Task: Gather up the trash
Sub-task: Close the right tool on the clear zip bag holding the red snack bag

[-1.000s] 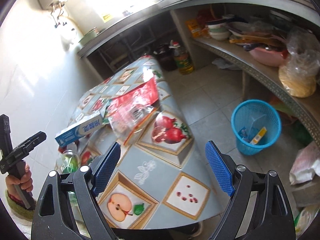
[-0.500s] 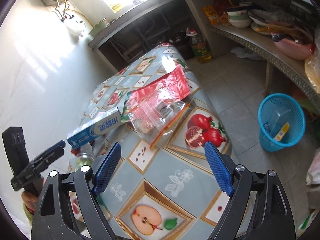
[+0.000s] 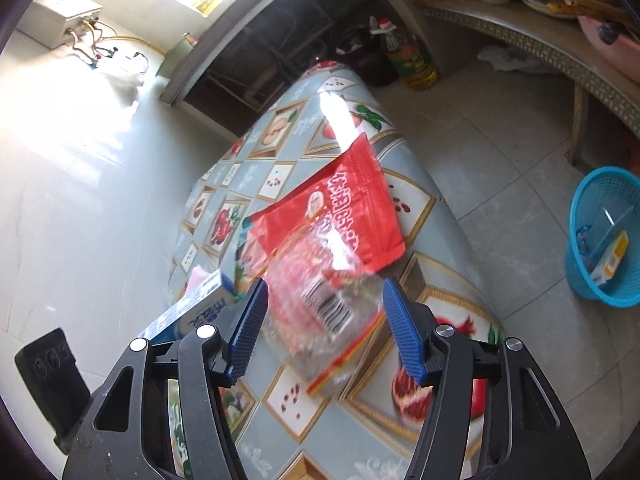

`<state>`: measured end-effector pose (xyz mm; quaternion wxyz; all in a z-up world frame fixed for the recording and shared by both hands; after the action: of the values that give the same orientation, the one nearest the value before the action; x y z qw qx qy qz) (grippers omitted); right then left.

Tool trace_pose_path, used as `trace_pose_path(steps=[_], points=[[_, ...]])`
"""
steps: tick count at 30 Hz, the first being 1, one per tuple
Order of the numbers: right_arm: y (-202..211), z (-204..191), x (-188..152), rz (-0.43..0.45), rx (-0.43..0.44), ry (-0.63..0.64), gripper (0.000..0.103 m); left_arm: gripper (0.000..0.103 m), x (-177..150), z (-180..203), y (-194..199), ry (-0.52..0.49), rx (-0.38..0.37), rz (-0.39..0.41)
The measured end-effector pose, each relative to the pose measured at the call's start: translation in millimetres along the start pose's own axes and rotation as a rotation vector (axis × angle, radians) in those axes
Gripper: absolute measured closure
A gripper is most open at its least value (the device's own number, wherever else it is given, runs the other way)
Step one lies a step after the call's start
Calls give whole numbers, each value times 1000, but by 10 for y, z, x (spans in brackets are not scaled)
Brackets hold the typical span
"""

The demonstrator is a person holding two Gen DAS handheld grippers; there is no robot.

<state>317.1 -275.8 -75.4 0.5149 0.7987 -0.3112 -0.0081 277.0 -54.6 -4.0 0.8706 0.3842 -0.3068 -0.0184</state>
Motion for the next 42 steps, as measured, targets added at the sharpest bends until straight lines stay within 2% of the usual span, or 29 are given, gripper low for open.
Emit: trace_pose_path(steps=[5, 9, 15, 20, 30, 35, 38, 42], points=[[-174, 142, 11, -79, 39, -79, 52, 64, 40, -96, -62, 15, 18, -8], [-209, 174, -85, -123, 63, -96, 55, 73, 33, -127, -107, 16, 14, -20], [-228, 250, -194, -173, 101, -140, 58, 77, 12, -108, -152, 11, 6, -27], [-208, 336, -218, -172, 117, -182, 59, 80, -6, -98, -176, 11, 4, -32], [-340, 169, -406, -251, 197, -231, 60, 85, -27, -76, -201, 17, 3, -34], [-407, 168, -410, -260, 239, -301, 72, 85, -45, -64, -202, 19, 4, -33], [-446, 171, -402, -269, 303, -361, 76, 85, -53, -71, -194, 22, 3, -31], [-500, 235, -400, -266, 318, -420, 90, 85, -63, -87, -180, 24, 1, -30]])
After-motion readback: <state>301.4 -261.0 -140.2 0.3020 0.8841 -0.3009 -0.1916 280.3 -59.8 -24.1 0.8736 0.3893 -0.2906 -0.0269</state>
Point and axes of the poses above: each gripper's, at about its wrist camera, not at the fingertips, and y roughly against the way its jaws point, z to its right, x to its top, the point moved 7 cm from there along -y, roughly the way its jaws point, and after that the axes turned 12 degrees about -x, right-handed, at the moved point
